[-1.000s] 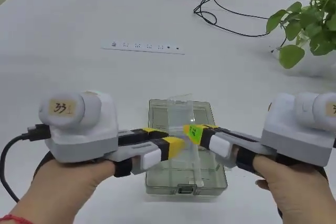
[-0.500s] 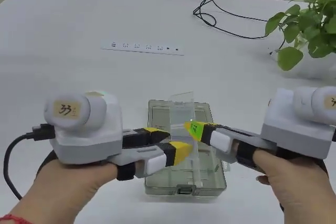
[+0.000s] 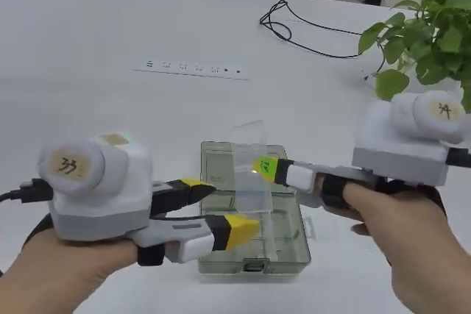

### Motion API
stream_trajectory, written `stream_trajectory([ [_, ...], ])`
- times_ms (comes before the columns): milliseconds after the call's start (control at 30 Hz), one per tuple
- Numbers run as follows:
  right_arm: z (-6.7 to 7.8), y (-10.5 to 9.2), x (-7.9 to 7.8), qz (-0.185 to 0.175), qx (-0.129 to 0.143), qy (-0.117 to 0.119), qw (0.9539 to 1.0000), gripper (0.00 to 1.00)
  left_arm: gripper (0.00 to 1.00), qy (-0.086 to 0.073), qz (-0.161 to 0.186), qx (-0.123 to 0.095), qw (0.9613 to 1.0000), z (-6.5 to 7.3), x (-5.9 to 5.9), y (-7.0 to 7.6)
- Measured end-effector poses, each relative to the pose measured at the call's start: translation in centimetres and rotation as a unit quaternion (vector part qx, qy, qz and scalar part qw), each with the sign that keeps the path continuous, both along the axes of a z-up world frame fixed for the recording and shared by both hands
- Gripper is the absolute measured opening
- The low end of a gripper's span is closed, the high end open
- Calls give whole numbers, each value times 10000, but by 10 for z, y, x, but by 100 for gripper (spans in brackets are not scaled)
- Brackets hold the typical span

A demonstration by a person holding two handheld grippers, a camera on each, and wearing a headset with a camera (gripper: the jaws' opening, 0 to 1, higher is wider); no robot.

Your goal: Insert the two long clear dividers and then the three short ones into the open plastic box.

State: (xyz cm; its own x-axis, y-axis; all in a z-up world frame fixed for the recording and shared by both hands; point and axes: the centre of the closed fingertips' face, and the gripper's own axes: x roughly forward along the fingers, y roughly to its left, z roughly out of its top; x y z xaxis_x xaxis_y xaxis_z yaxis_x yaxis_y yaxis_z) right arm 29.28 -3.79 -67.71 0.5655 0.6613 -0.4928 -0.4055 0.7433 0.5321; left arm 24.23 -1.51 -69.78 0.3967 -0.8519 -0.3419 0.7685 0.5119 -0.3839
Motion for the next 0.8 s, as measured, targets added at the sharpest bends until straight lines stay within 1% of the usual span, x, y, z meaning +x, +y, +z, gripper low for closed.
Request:
stream_trajectory([
  [67, 0, 1, 0, -9, -98, 40, 9999, 7, 58, -50, -94, 86, 9999, -3, -3, 3],
  [133, 0, 2, 1, -44, -194, 58, 9998, 7, 64, -136, -182, 163, 9996, -5, -5, 5],
  [167, 0, 2, 1, -46, -213, 66, 9997, 7, 66, -151, -199, 176, 9995, -6, -6, 5],
  [267, -4, 0, 1, -58, -289, 199, 9994, 7, 72, -211, -335, 244, 9989, -8, -10, 7],
  [300, -7, 0, 0, -27, -421, 272, 9987, 7, 75, -228, -386, 270, 9986, -9, -12, 7],
  [400, -13, 0, -2, -22, -609, 403, 9973, 6, 81, -249, -507, 320, 9979, -14, -16, 9],
  [500, -20, -3, -3, -87, -804, 666, 9945, 6, 86, -291, -646, 402, 9967, -19, -19, 12],
  [533, -21, -3, -3, -95, -836, 693, 9940, 6, 88, -300, -667, 415, 9965, -20, -19, 12],
  [567, -25, -5, -5, -82, -1015, 755, 9919, 6, 89, -349, -723, 460, 9957, -21, -20, 14],
  [600, -27, -5, -5, -76, -1118, 766, 9907, 6, 92, -379, -754, 479, 9953, -22, -20, 14],
  [667, -31, -5, -5, -115, -1178, 876, 9891, 7, 95, -415, -822, 498, 9945, -23, -20, 16],
  [733, -35, -6, -6, -155, -1249, 984, 9872, 7, 99, -507, -868, 514, 9936, -24, -20, 17],
  [767, -37, -6, -7, -180, -1298, 1043, 9859, 6, 100, -559, -904, 538, 9929, -25, -19, 17],
  [800, -39, -6, -8, -183, -1346, 1112, 9845, 7, 100, -572, -938, 594, 9922, -27, -20, 18],
])
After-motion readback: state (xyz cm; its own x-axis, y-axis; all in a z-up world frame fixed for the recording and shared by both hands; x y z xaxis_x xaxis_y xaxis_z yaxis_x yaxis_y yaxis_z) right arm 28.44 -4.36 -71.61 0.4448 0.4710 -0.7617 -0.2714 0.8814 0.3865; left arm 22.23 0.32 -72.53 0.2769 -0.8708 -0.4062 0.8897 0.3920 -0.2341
